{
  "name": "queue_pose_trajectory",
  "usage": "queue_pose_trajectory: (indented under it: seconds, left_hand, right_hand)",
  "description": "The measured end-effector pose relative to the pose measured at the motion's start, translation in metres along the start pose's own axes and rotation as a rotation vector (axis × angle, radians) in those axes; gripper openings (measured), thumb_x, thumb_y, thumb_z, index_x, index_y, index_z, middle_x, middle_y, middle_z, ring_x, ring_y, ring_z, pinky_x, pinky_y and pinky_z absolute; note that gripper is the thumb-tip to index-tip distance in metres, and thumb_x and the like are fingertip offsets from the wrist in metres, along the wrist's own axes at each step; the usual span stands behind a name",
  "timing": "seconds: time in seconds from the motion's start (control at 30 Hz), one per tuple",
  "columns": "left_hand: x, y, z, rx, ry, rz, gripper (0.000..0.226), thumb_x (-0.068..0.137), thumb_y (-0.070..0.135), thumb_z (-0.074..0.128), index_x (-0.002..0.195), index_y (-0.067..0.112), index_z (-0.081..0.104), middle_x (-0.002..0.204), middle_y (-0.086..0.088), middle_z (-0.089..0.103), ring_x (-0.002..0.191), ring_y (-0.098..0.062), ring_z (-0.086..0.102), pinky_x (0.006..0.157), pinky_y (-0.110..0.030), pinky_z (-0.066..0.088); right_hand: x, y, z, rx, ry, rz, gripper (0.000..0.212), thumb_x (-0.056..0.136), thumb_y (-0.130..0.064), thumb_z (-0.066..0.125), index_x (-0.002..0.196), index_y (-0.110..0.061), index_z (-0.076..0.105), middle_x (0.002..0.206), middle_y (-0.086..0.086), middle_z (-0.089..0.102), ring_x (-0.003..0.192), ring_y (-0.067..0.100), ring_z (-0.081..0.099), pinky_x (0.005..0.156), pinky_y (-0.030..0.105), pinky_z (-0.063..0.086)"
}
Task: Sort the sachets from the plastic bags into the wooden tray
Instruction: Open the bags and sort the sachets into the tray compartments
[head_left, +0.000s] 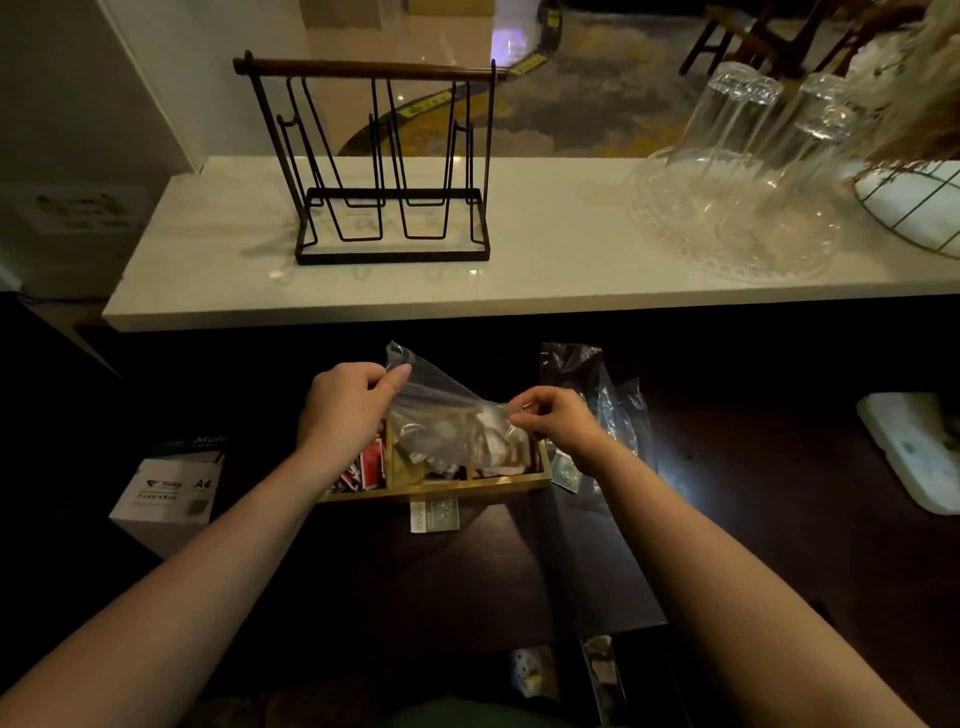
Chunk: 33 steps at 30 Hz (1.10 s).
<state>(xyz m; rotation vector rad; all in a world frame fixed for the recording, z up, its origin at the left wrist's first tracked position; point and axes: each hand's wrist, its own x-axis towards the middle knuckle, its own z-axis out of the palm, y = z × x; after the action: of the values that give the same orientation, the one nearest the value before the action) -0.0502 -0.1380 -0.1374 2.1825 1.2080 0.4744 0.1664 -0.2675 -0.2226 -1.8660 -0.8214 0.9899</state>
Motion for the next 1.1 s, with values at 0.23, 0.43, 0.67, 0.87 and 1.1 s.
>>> queue_pose_trajectory:
  seconds: [0.23, 0.43, 0.67, 0.87, 1.1]
  left_hand:
    - [0.003, 0.013, -0.005, -0.004, 0.004, 0.023, 0.053, 0.092, 0.045, 0.050, 0.058, 0.004, 0.052, 0.055, -0.014, 0.061, 0.051, -0.023, 0.062, 0.059, -0.041, 0.051]
    - [0.003, 0.020, -0.012, -0.027, 0.010, 0.065, 0.051, 0.092, 0.043, 0.052, 0.062, 0.001, 0.056, 0.056, -0.016, 0.062, 0.053, -0.026, 0.062, 0.063, -0.046, 0.053]
    - [0.004, 0.009, -0.016, -0.111, 0.042, 0.119, 0.039, 0.090, 0.040, 0.054, 0.067, 0.009, 0.060, 0.078, -0.004, 0.051, 0.070, -0.025, 0.061, 0.063, -0.052, 0.055]
    - [-0.002, -0.001, -0.015, -0.160, 0.068, 0.095, 0.034, 0.095, 0.030, 0.048, 0.071, 0.008, 0.057, 0.076, -0.007, 0.057, 0.066, -0.025, 0.061, 0.062, -0.053, 0.055]
    - [-0.014, -0.021, -0.009, -0.231, 0.049, -0.045, 0.030, 0.098, 0.025, 0.043, 0.083, 0.013, 0.066, 0.070, 0.001, 0.064, 0.053, -0.012, 0.063, 0.051, -0.035, 0.054]
  right_hand:
    - [-0.001, -0.004, -0.003, 0.054, 0.017, 0.004, 0.010, 0.083, -0.003, 0.066, 0.083, -0.012, 0.068, 0.069, 0.003, 0.058, 0.065, 0.015, 0.054, 0.060, 0.026, 0.048]
    - [-0.005, -0.011, -0.009, 0.096, 0.039, -0.026, 0.007, 0.084, -0.001, 0.065, 0.086, -0.007, 0.067, 0.071, 0.008, 0.058, 0.063, 0.014, 0.053, 0.053, 0.017, 0.046]
    - [-0.010, -0.016, -0.015, 0.094, 0.061, -0.064, 0.008, 0.084, -0.005, 0.065, 0.082, -0.012, 0.067, 0.067, 0.000, 0.057, 0.058, 0.007, 0.053, 0.055, 0.018, 0.047]
    - [-0.015, -0.029, -0.021, 0.145, 0.070, -0.104, 0.007, 0.084, -0.009, 0.067, 0.082, -0.016, 0.067, 0.072, 0.000, 0.058, 0.065, 0.008, 0.054, 0.058, 0.020, 0.045]
    - [-0.025, -0.039, -0.025, 0.191, 0.031, -0.114, 0.009, 0.085, -0.007, 0.064, 0.083, -0.016, 0.066, 0.075, 0.000, 0.061, 0.066, 0.007, 0.056, 0.058, 0.020, 0.047]
